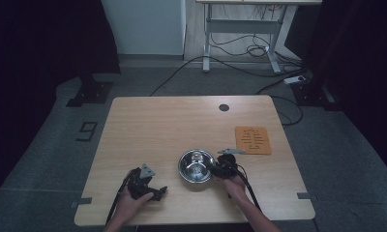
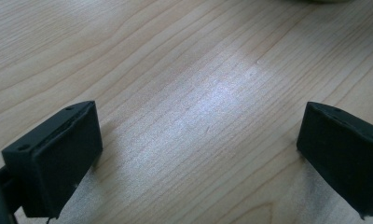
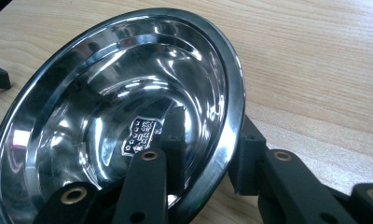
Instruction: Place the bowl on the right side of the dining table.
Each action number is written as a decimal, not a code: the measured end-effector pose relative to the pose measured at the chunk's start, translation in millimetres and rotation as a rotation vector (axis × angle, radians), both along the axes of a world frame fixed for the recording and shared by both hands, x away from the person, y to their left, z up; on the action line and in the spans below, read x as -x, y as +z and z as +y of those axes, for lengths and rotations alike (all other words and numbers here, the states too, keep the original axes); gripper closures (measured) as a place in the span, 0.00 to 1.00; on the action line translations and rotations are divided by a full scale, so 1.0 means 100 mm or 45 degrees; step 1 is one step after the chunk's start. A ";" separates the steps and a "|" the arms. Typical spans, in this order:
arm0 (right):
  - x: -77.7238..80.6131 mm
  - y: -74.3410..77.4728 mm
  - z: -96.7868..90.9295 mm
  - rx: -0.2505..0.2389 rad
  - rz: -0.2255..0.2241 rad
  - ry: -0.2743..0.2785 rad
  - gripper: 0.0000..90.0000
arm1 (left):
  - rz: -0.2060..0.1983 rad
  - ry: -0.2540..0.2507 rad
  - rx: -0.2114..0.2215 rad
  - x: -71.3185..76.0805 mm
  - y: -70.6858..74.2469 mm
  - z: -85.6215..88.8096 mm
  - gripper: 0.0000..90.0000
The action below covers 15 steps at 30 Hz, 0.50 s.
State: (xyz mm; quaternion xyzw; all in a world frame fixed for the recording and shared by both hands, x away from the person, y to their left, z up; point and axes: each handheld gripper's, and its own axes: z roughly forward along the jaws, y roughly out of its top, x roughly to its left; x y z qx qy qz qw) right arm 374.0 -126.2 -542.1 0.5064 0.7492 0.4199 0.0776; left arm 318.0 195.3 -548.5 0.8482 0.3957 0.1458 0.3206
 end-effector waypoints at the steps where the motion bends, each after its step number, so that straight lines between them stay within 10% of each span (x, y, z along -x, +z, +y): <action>1: 0.00 0.00 0.00 -0.002 0.005 -0.004 0.81 | 0.000 0.000 0.000 0.00 0.00 0.00 0.00; 15: -0.03 0.01 -0.06 -0.149 0.075 0.000 0.92 | 0.000 -0.001 -0.001 0.00 0.00 0.00 0.00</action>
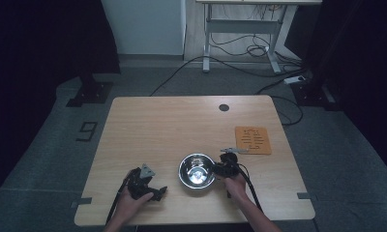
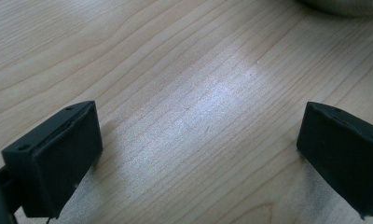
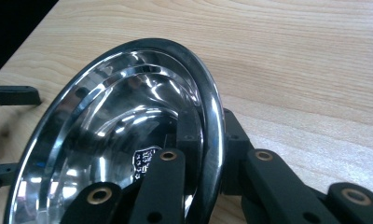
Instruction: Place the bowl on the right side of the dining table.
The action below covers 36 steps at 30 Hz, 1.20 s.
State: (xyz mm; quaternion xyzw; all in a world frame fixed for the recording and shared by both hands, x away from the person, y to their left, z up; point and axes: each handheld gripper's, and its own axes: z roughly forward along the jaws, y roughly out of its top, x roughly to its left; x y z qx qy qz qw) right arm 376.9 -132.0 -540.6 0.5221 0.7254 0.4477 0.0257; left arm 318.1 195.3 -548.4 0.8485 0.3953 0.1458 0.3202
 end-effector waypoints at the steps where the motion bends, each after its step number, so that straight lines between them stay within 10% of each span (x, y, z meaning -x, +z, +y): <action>1: 0.00 0.00 0.00 -0.011 0.002 0.001 0.92 | 0.000 0.000 0.000 0.00 0.00 0.00 0.00; 36: -0.01 0.08 -0.28 -0.158 -0.005 -0.061 0.93 | 0.001 -0.005 0.000 0.00 0.00 0.00 0.00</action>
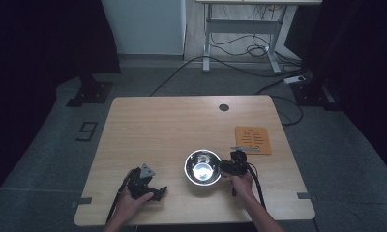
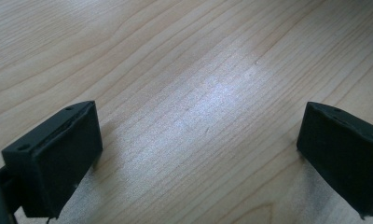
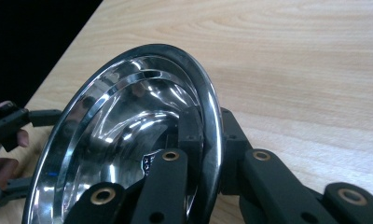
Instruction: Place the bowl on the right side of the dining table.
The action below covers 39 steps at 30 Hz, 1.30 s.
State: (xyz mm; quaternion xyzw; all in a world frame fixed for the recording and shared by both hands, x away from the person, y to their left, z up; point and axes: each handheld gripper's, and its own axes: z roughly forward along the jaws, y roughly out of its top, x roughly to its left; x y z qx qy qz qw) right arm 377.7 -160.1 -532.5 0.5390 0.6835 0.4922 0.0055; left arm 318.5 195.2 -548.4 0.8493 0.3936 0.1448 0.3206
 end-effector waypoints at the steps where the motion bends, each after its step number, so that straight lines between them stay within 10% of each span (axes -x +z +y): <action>1: -0.01 0.00 -0.01 -0.004 -0.003 -0.005 0.93 | 0.000 -0.001 0.000 0.00 0.00 0.00 0.00; 39: -0.15 0.26 -0.50 -0.139 -0.088 -0.162 0.93 | 0.002 -0.007 -0.002 -0.01 0.00 0.00 0.00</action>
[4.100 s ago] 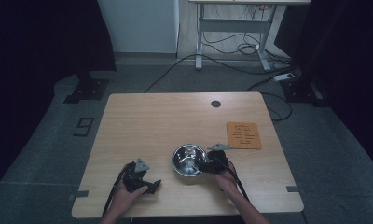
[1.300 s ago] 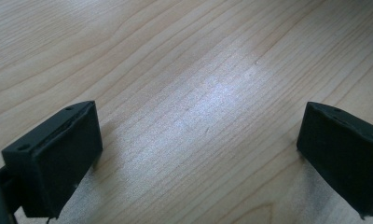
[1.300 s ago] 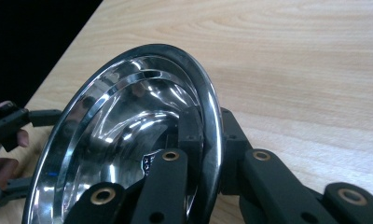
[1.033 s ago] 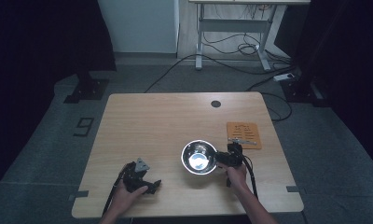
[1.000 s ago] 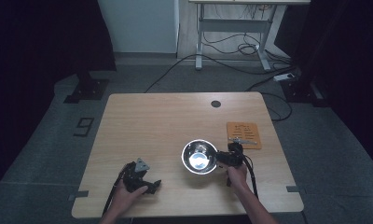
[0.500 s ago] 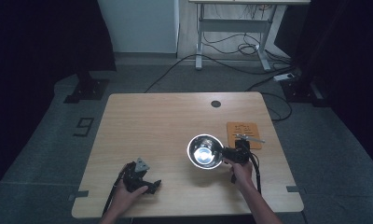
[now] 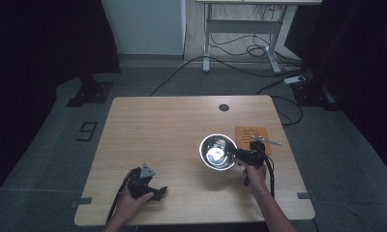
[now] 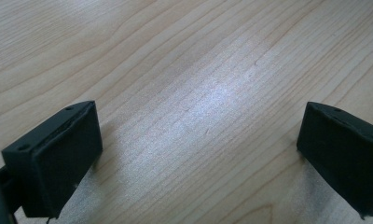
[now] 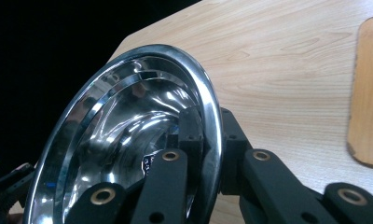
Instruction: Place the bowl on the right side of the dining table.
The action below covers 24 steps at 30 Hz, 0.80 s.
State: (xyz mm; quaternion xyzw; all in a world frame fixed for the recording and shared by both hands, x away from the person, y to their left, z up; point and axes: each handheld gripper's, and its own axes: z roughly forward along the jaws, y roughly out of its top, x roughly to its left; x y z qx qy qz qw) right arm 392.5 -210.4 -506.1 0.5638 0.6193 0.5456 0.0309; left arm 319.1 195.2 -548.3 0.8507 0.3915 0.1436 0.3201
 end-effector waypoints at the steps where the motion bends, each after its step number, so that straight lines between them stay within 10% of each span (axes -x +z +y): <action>1: -0.01 0.00 -0.01 0.001 -0.002 -0.008 0.93 | 0.000 0.000 0.000 0.00 0.00 0.00 0.00; 24: -0.08 0.03 -0.19 -0.011 -0.033 -0.085 0.93 | 0.000 -0.001 0.000 0.00 0.00 0.00 0.00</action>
